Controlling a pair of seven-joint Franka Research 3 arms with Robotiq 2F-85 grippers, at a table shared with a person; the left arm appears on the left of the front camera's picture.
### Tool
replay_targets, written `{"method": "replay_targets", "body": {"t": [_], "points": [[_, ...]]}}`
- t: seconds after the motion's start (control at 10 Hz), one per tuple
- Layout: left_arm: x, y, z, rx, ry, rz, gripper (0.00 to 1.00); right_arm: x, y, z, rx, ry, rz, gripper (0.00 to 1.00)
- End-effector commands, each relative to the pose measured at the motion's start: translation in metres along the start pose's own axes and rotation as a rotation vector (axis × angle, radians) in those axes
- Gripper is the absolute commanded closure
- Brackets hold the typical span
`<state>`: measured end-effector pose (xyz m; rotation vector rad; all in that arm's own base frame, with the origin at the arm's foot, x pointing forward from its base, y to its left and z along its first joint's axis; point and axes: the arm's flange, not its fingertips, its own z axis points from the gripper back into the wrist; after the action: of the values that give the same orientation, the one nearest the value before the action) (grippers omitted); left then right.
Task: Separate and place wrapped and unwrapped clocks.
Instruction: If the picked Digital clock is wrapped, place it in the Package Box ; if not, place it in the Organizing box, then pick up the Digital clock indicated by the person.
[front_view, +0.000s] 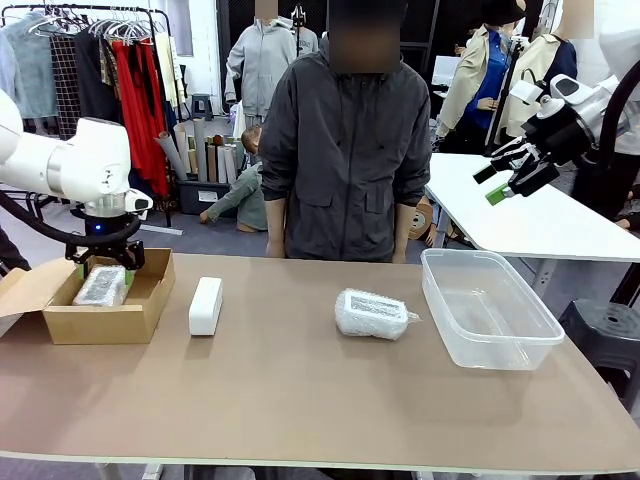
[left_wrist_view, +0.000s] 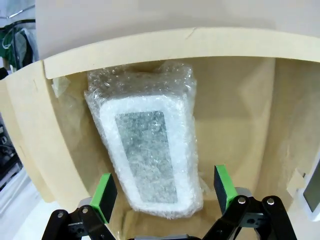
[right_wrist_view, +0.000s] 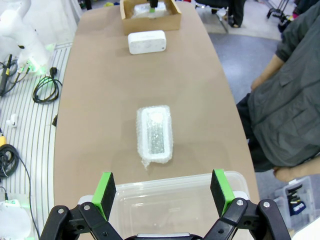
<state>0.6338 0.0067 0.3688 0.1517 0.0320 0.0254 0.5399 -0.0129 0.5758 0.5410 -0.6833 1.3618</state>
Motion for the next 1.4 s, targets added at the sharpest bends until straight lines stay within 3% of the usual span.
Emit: {"method": "replay_targets", "body": {"t": [0.0,0.5,1.3], "points": [[-0.016,0.001,0.019,-0.027,-0.011,-0.010,0.00,0.002,0.000,0.000,0.001,-0.001,0.005,0.00],[-0.040,0.004,0.062,-0.109,-0.019,-0.082,0.00,0.002,0.000,0.000,0.001,-0.001,0.005,0.00],[-0.032,0.002,0.064,-0.082,-0.022,-0.066,0.00,0.002,0.000,0.000,0.001,-0.001,0.005,0.00]]}}
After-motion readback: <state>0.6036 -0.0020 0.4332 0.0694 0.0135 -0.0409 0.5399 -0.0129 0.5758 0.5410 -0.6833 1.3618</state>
